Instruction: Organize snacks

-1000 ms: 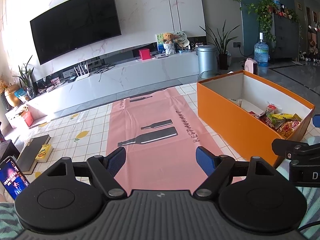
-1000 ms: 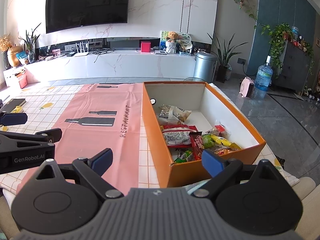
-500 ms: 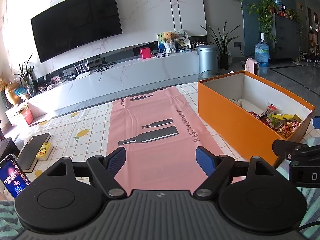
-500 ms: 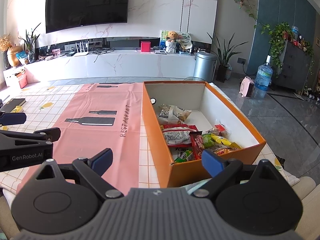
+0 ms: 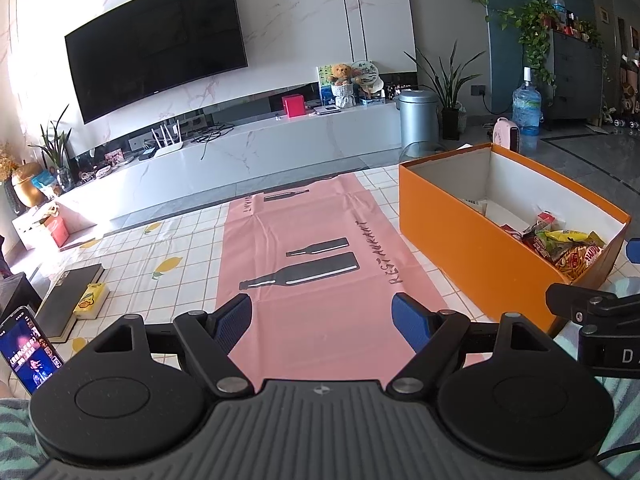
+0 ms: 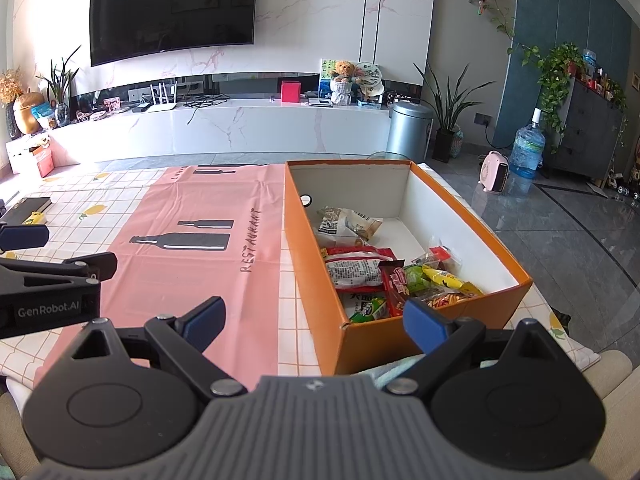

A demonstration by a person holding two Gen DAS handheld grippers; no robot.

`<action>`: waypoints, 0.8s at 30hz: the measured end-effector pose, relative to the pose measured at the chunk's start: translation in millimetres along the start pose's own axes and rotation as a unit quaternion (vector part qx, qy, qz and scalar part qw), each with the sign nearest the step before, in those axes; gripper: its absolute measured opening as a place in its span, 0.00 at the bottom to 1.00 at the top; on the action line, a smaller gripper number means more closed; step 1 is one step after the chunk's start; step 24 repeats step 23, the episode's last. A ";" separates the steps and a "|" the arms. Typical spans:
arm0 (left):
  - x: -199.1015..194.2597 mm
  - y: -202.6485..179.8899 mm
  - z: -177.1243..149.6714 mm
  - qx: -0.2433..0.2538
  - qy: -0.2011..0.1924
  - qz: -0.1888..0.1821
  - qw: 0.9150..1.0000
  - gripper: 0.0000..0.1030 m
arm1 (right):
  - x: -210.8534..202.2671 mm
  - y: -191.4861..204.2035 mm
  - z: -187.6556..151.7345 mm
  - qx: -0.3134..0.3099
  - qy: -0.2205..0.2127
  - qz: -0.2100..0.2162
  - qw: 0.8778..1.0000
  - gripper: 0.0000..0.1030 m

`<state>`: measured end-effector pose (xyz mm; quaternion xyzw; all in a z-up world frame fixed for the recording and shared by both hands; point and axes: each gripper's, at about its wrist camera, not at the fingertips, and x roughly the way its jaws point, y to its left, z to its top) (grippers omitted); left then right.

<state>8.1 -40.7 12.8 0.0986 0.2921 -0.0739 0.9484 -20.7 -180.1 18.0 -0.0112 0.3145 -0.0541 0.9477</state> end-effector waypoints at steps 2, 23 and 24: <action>-0.1 0.2 0.5 -0.001 0.001 -0.001 1.000 0.91 | -0.1 0.0 0.0 0.000 0.000 0.000 1.000 0.90; -3.5 7.7 0.2 -0.026 0.004 -0.015 1.000 0.91 | -0.1 0.1 0.0 0.000 0.001 0.000 1.000 0.90; -3.5 7.7 0.2 -0.026 0.004 -0.015 1.000 0.91 | -0.1 0.1 0.0 0.000 0.001 0.000 1.000 0.90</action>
